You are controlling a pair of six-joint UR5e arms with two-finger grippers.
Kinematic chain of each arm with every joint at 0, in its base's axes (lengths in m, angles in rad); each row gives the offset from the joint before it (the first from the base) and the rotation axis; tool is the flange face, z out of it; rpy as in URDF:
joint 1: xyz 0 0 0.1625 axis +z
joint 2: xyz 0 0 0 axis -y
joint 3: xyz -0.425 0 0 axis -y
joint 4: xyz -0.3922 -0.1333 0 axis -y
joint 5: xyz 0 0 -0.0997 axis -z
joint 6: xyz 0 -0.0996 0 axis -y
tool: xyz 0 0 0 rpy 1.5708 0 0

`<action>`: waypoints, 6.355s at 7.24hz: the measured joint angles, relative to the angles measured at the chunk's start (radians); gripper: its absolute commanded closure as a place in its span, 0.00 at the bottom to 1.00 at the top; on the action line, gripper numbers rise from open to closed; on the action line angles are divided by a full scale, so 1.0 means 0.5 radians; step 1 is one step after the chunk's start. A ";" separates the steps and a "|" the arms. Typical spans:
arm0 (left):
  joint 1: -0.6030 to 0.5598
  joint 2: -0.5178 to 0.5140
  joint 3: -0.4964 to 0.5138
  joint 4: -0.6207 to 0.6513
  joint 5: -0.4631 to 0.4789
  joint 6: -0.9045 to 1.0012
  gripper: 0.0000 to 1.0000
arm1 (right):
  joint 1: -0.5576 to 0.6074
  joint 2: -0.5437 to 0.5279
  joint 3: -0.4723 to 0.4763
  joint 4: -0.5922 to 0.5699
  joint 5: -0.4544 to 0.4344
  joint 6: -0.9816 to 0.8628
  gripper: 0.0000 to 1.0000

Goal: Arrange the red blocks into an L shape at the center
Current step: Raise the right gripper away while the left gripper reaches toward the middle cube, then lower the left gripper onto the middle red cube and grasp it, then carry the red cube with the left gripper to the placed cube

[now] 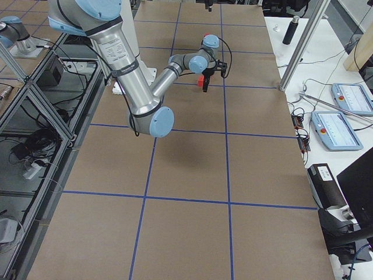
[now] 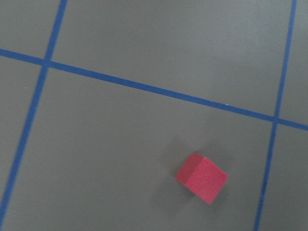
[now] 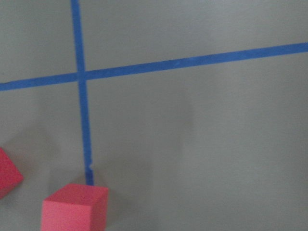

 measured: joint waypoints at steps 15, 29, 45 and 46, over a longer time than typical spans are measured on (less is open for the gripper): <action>1.108 -1.543 0.866 0.485 0.722 -1.352 0.00 | 0.646 -0.588 0.063 0.019 0.327 -1.072 0.00; 1.120 -1.620 0.987 0.444 0.863 -1.259 1.00 | 0.643 -0.594 0.041 0.020 0.327 -1.071 0.00; 1.149 -2.231 1.607 0.575 0.868 -0.183 1.00 | 0.646 -0.613 0.073 0.063 0.326 -1.050 0.00; 1.157 -2.220 1.604 0.575 0.867 -0.184 1.00 | 0.646 -0.615 0.076 0.063 0.327 -1.050 0.00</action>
